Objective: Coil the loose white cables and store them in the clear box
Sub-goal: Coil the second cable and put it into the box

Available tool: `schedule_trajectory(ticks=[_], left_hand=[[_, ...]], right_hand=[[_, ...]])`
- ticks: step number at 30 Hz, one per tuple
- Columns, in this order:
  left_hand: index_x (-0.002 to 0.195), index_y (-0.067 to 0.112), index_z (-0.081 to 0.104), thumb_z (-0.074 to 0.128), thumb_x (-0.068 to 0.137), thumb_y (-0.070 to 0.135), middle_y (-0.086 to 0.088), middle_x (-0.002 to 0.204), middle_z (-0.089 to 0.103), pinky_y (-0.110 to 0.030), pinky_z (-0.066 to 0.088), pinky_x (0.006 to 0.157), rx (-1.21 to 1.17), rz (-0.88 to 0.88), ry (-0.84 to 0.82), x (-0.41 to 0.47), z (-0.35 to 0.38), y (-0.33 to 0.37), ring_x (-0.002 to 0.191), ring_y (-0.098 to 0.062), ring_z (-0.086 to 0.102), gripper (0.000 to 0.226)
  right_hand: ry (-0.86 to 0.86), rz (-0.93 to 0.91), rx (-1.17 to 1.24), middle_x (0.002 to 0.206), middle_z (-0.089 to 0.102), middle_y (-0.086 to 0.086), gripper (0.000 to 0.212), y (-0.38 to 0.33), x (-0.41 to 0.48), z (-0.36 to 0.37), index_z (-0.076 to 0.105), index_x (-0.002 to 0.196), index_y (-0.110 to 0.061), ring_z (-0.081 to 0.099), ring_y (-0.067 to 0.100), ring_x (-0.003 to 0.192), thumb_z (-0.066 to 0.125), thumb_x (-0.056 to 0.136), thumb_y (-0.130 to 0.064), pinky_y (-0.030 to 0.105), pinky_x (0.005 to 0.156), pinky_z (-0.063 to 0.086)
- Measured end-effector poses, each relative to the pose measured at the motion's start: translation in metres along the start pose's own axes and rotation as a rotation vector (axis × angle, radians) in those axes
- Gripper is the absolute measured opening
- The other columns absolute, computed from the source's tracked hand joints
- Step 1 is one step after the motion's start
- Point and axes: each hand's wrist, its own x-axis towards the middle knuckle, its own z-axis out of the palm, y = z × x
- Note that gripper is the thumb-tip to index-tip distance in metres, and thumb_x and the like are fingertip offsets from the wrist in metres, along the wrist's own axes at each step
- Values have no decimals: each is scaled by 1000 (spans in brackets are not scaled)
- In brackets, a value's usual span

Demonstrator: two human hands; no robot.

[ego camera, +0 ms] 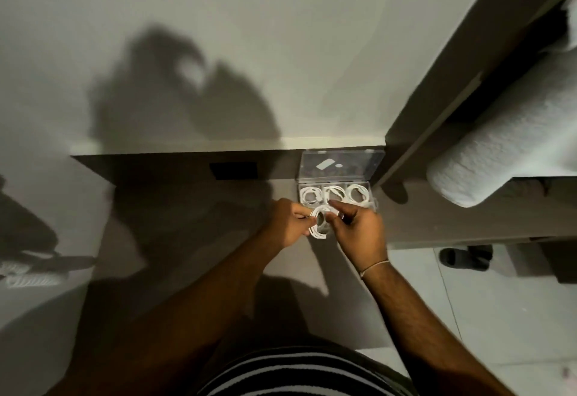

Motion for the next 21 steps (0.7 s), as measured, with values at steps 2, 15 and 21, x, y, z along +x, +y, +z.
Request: schedule_trajectory(ticks=[2,15,21], left_hand=[[115,-13,71,74,91,0,-21,95,73,-26,60,65,-91,-94,-53,21,34,-4,58,-15,69,28],[123,-16,63,70,91,-6,-37,117,68,-21,57,46,-276,-390,-135,123,124,6,85,-42,73,33],[104,-4,77,84,84,11,-20,83,77,-38,63,68,-39,-273,-38,139,143,-7,67,-31,75,26]], right_hand=[[33,79,7,97,83,3,26,29,5,-4,83,110,-19,69,-11,82,84,84,-23,-5,74,44],[-91,322,56,116,79,14,28,141,100,-4,80,113,-7,73,26,114,69,89,0,34,107,52],[-82,239,-78,114,80,9,30,157,116,0,81,114,-16,74,29,110,65,90,-8,33,104,54]])
